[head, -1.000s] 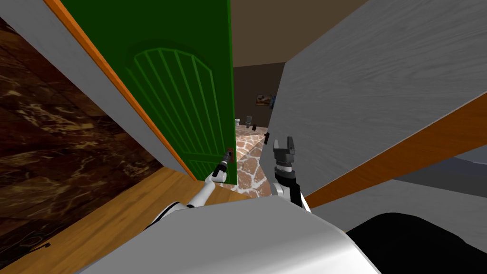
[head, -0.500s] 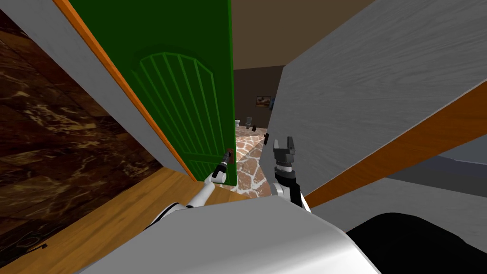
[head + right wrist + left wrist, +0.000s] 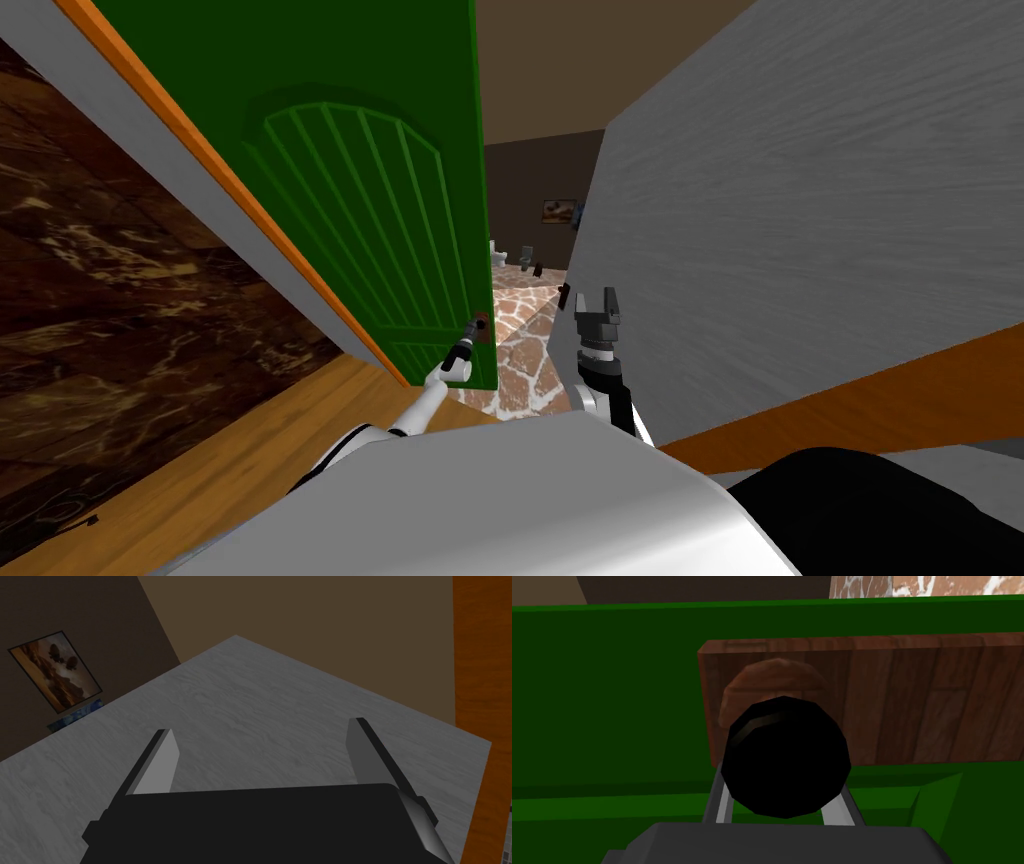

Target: Push the door open

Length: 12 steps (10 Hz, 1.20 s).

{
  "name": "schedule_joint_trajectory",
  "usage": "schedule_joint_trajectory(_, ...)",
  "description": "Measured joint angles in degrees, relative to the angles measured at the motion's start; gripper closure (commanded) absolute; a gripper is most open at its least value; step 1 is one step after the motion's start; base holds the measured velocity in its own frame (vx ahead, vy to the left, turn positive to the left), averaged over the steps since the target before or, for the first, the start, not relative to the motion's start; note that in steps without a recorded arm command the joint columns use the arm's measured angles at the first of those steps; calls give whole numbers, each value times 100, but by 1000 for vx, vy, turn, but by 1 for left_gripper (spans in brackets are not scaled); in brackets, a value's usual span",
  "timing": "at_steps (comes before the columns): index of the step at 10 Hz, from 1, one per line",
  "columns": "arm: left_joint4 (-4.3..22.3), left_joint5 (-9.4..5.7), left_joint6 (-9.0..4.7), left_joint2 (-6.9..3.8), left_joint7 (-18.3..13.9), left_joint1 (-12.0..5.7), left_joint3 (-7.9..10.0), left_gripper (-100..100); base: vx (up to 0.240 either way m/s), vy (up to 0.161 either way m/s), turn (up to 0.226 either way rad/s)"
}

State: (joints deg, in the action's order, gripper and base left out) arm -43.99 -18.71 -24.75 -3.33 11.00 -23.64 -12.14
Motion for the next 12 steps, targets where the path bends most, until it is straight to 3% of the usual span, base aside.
schedule_joint_trajectory(1,-104,-9,-8,-42,61,60,96,100,186,-56,104)
schedule_joint_trajectory(2,-173,-20,15,-66,135,90,184,-100,-55,-60,52)
schedule_joint_trajectory(6,-227,-54,57,-46,107,121,168,-100,-210,-26,15)
schedule_joint_trajectory(9,-211,-86,53,74,75,126,150,-100,-254,-40,28)
schedule_joint_trajectory(10,-223,-99,72,126,62,125,146,-100,-112,-18,3)
schedule_joint_trajectory(12,-176,-101,51,104,55,107,151,-100,119,-32,-27)
